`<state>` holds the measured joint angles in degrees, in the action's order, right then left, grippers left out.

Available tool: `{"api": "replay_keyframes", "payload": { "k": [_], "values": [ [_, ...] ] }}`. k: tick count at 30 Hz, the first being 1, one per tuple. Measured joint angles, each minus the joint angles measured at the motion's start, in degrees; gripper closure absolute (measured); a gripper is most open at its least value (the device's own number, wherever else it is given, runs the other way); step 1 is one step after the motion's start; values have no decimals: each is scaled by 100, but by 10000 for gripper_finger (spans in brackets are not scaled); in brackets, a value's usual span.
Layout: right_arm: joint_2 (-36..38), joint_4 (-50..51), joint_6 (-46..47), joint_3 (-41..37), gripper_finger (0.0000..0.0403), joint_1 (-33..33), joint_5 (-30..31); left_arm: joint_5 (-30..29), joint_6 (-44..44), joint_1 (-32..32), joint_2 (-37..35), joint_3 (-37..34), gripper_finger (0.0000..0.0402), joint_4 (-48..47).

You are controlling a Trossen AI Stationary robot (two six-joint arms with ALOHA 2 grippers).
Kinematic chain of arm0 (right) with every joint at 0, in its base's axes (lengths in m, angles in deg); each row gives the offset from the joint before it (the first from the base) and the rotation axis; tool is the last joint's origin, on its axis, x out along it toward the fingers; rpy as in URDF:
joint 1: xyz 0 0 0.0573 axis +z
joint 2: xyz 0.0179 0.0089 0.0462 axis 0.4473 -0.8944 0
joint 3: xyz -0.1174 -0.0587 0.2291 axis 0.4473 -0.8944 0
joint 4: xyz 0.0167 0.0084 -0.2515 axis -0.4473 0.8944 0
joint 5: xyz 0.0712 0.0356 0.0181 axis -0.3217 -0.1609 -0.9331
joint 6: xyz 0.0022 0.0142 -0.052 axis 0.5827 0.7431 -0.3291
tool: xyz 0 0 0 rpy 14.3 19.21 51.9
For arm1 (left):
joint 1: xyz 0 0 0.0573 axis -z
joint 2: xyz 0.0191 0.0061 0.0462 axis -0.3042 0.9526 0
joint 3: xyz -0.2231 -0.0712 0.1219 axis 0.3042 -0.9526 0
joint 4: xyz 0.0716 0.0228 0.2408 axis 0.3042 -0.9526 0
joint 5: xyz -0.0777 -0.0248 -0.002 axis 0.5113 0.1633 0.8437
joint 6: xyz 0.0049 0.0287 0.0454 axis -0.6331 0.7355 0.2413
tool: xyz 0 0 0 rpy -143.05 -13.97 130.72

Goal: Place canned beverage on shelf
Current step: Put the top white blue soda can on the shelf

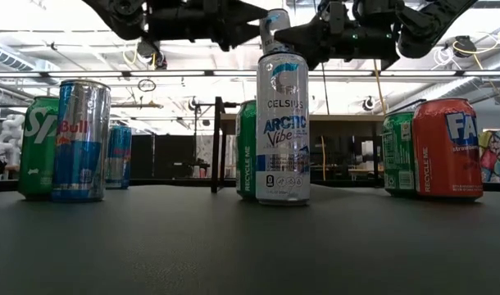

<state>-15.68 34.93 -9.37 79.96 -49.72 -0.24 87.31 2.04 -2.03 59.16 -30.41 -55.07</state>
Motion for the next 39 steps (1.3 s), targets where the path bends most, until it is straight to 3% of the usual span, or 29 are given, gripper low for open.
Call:
{"api": "replay_keyframes", "payload": {
  "k": [23, 33, 36, 39],
  "values": [
    [-2, 174, -26, 9, 163, 8, -6, 65, -299, 27, 401, 446, 36, -340],
    [-2, 172, -1, 9, 159, 6, 1, -55, -284, 25, 401, 441, 141, -287],
    [-2, 168, 42, 11, 140, 14, 103, -55, -294, -26, 362, 441, 164, -311],
    [120, 213, 338, 13, 111, 25, 594, -52, -396, -155, 246, 434, 169, -416]
  ]
}}
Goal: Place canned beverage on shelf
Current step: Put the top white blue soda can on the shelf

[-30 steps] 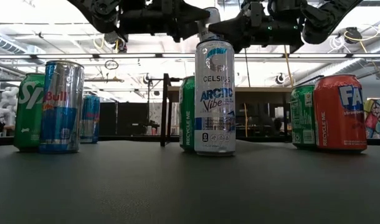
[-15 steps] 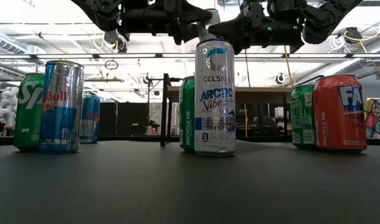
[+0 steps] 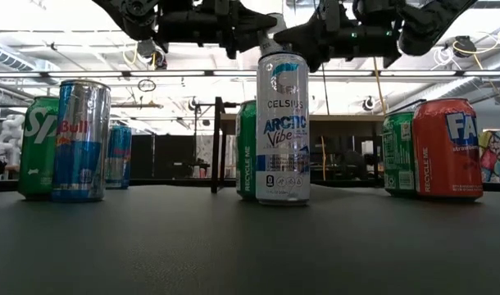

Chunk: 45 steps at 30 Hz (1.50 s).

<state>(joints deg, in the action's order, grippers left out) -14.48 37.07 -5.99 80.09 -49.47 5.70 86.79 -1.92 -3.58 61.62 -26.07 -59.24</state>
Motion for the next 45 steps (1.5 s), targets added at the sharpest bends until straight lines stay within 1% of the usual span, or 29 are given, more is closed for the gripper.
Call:
{"api": "replay_keyframes", "payload": {
  "k": [2, 4, 6, 7, 9, 12, 18, 31, 41, 45],
  "values": [
    [169, 34, 423, 5, 98, -5, 748, -33, -109, -189, -119, 71, 169, -246],
    [366, 288, 663, 9, 93, -13, 1507, -105, -69, -397, -208, 276, 169, -734],
    [582, 594, 624, 7, 92, -22, 1900, -197, -39, -631, -274, 498, 169, -1285],
    [701, 751, 587, 7, 92, -20, 1993, -221, -36, -743, -278, 611, 169, -1517],
    [905, 988, 578, 7, 92, -12, 2006, -239, 2, -982, -278, 798, 169, -1796],
    [1105, 1390, 687, 7, 91, 18, 1978, -280, 97, -1304, -285, 1011, 169, -1963],
    [1134, 1726, 779, 4, 90, 86, 1982, -254, 88, -1716, -256, 1100, 169, -2114],
    [1104, 1758, 887, -2, 90, 90, 1979, -228, 103, -1981, 318, 1102, 169, -1891],
    [1102, 1816, 871, -2, 90, 90, 1945, -232, 99, -2086, 428, 1102, 168, -1762],
    [1102, 1883, 787, -2, 90, 90, 1740, -294, 92, -2086, 428, 1102, 167, -1746]
  ]
}}
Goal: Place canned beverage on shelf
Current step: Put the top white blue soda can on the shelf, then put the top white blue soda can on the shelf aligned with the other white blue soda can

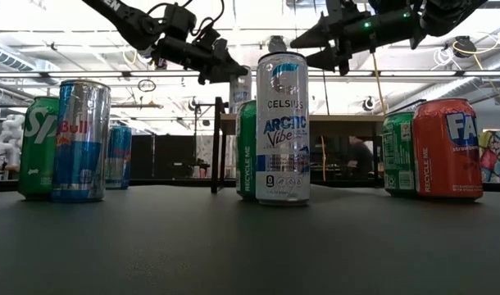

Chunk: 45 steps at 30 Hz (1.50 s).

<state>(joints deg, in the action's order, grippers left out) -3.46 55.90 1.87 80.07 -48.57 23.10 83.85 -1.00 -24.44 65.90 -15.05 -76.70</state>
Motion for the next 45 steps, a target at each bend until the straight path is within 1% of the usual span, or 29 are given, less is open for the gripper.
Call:
{"api": "replay_keyframes", "payload": {
  "k": [2, 4, 12, 16, 21, 25, 28, 30, 33, 39, 41, 43, 45],
  "values": [
    [0, 26, -56, 0, 90, 0, -130, -64, -4, 0, 0, 0, 159, 2],
    [0, 50, -98, 0, 90, -1, -258, -160, -2, 0, 0, 0, 141, 7],
    [0, 46, -198, 0, 90, 2, -274, -205, 3, 0, -4, 15, 35, 32],
    [-2, 101, -167, 0, 90, 3, -263, -205, 6, 3, -58, 13, 10, 0],
    [0, 158, -271, -2, 90, 116, -253, -206, 173, 17, -403, 13, 6, -31],
    [0, 154, -521, -2, 90, 441, -257, -229, 257, 18, -849, 11, 6, -382],
    [0, 202, -719, -2, 90, 775, -254, -330, 540, 67, -1228, 11, 6, -922],
    [0, 267, -817, -2, 90, 1023, -256, -537, 833, 151, -1411, 11, 6, -1406],
    [0, 506, -858, -3, 90, 1392, -256, -753, 1048, 307, -1634, 9, 6, -2150],
    [0, 966, -802, -4, 90, 2213, -254, -767, 1057, 811, -1911, -18, 6, -3449],
    [0, 950, -824, -4, 88, 2519, -254, -764, 1037, 1058, -2009, -185, 6, -3603],
    [-50, 898, -895, -4, 82, 2808, -233, -772, 905, 1337, -2089, -439, 6, -3545],
    [-125, 926, -892, -5, 74, 3061, -154, -921, 764, 1621, -2175, -714, 6, -3489]
  ]
}}
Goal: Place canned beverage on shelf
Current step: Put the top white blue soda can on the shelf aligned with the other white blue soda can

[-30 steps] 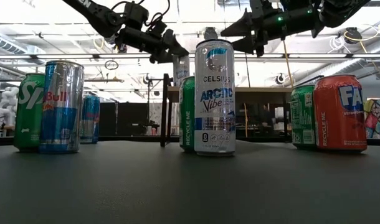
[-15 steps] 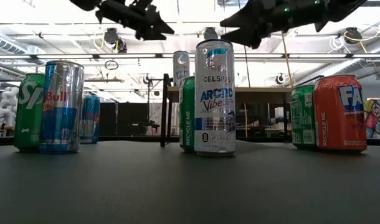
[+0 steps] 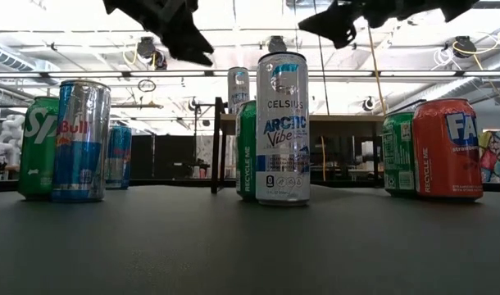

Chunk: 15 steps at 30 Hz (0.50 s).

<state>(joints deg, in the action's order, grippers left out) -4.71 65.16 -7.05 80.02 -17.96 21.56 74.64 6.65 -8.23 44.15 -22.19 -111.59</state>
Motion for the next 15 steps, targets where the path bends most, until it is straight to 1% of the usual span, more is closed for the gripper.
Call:
{"api": "replay_keyframes", "payload": {
  "k": [3, 5, 7, 11, 15],
  "values": [
    [-217, -42, 78, -2, 59, 297, 438, -296, -169, 482, -176, -441, 6, 330],
    [-417, -61, 155, -2, 52, 411, 810, -506, -299, 819, -311, -759, 6, 655],
    [-651, -238, 251, -2, 49, 457, 1049, -713, -390, 1151, -384, -1053, 6, 1079],
    [-1035, -696, 401, 0, 49, 481, 1123, -1020, -655, 1736, -409, -1565, 6, 1712],
    [-1397, -842, 600, 0, 49, 502, 1111, -1288, -887, 2210, -407, -1979, 6, 2225]
  ]
}}
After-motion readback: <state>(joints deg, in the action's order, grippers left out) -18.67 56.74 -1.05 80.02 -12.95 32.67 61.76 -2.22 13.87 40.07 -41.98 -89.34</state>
